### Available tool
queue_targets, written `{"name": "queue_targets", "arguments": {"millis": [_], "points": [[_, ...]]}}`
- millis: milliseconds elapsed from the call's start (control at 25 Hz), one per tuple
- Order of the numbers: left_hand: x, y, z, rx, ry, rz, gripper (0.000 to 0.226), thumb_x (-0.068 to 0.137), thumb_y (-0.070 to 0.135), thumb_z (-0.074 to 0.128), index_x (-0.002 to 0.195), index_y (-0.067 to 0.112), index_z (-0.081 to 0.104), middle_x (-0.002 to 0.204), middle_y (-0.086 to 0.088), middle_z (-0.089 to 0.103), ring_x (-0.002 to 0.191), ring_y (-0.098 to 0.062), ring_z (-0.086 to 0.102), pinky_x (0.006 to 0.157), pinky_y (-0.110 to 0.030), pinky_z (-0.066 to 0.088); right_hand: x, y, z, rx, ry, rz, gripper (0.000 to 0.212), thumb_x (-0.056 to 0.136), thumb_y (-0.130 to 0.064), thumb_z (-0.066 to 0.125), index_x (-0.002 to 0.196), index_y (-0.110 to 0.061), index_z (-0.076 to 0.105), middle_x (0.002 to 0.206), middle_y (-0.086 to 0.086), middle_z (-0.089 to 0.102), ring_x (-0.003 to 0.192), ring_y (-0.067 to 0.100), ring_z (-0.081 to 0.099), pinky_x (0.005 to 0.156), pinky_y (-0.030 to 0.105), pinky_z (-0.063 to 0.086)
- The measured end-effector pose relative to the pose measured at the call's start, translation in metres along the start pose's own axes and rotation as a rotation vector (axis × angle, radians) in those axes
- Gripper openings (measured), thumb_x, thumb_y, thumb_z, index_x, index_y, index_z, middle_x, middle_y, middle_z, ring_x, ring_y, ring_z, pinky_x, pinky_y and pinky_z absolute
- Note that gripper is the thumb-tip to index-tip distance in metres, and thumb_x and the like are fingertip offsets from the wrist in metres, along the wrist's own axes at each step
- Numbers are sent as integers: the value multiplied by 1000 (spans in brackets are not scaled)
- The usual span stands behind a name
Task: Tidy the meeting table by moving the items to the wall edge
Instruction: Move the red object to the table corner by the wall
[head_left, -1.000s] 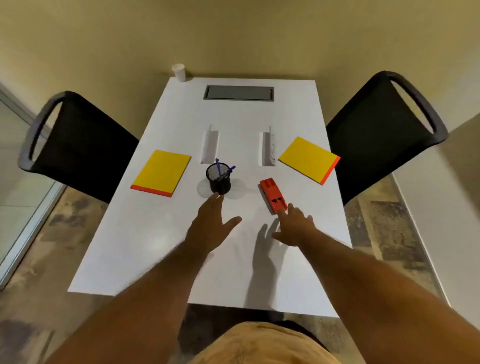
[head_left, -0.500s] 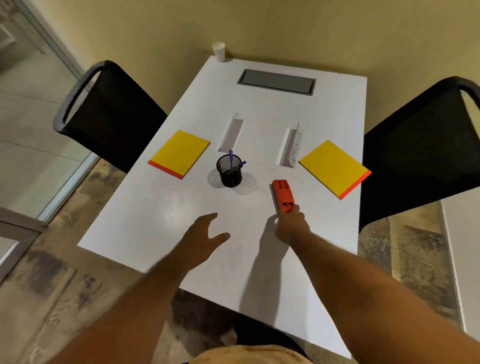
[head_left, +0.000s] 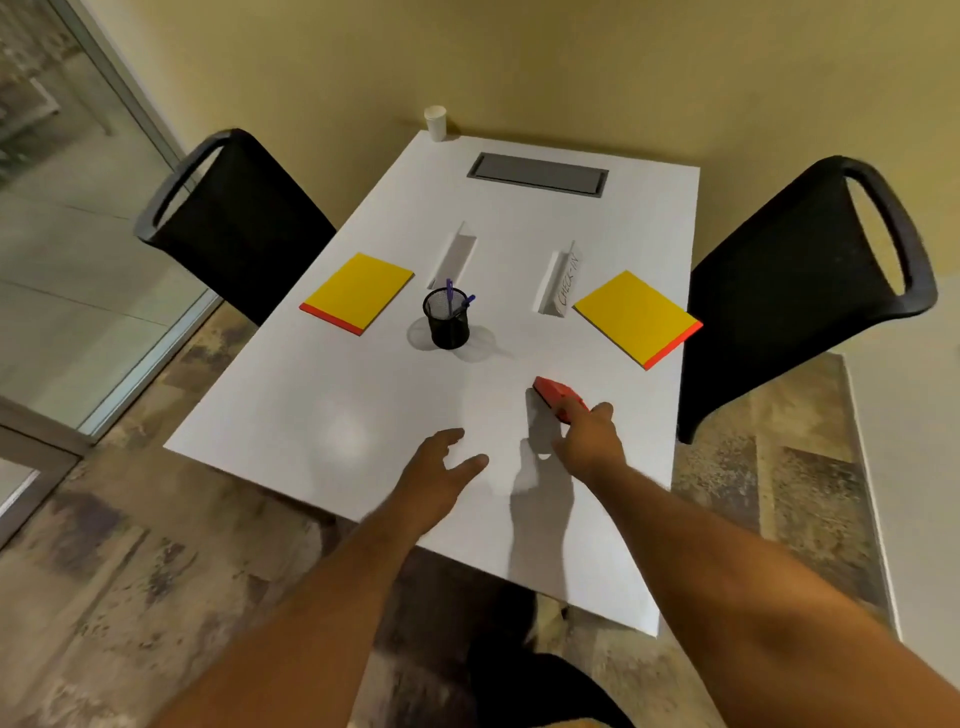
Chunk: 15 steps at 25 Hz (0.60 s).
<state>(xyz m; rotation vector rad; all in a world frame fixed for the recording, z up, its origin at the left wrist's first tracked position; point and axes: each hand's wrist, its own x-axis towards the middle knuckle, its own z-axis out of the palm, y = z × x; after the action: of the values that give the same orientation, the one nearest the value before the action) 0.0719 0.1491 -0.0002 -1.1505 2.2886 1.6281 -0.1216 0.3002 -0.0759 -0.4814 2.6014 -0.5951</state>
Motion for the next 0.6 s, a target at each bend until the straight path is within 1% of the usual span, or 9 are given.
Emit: {"name": "queue_targets", "arguments": {"millis": [80,160,240,280,360,400,480,560,600], "points": [[-17,6,28,-89,-15,-46,60,97,47,65,152,29,46,159,2,46,145,-22,46,108,-34,43,-41,7,-8,128,48,-48,64,98,-29,67,155,-38,39,128,8,41,106,36,67,97,43,60],[-25,15,55,-204,-16,-156,62,95,53,63,150,27,49,158,-1,49,142,-26,50,115,-42,43,-80,11,-15,169,82,-114,61,100,-28,66,155,-34,39,130,7,42,100,29,65,98,36,56],[-29,27,78,-413,-34,-275,64,95,56,61,148,22,51,153,-5,56,137,-27,57,113,-43,46,-117,14,-24,194,122,-199,58,100,-26,66,153,-30,42,132,8,43,92,22,59,92,26,52],[-32,34,89,-537,-52,-301,63,98,54,60,149,18,51,151,-8,58,135,-29,59,114,-45,47,-134,19,-28,194,129,-245,57,99,-26,67,151,-30,45,133,7,44,93,21,60,91,23,51],[-36,45,109,-730,-59,-285,62,100,50,60,148,13,49,147,-13,61,130,-34,64,113,-50,48,-156,35,-37,178,117,-323,52,98,-22,68,145,-33,49,137,6,43,101,20,61,92,20,49],[-37,51,118,-783,-52,-264,60,99,48,62,146,12,50,142,-14,64,125,-36,67,112,-52,50,-161,46,-42,171,97,-351,49,98,-19,66,141,-37,51,138,4,42,104,19,58,92,18,48],[-36,62,136,-804,-36,-221,54,97,38,70,141,10,56,132,-14,71,112,-35,74,105,-51,56,-161,70,-59,164,62,-394,45,98,-9,62,131,-40,56,140,1,38,108,14,49,94,15,42],[-31,72,156,-770,-1,-200,49,94,29,75,137,10,60,127,-15,74,101,-32,78,98,-47,60,-150,93,-79,226,35,-387,45,95,3,57,117,-36,65,139,-1,38,115,11,43,100,19,40],[-27,80,171,-755,13,-188,49,93,27,76,137,10,61,126,-15,74,100,-30,79,97,-47,61,-140,108,-91,298,10,-364,44,94,8,55,109,-31,69,136,0,42,117,9,44,102,22,41]]}}
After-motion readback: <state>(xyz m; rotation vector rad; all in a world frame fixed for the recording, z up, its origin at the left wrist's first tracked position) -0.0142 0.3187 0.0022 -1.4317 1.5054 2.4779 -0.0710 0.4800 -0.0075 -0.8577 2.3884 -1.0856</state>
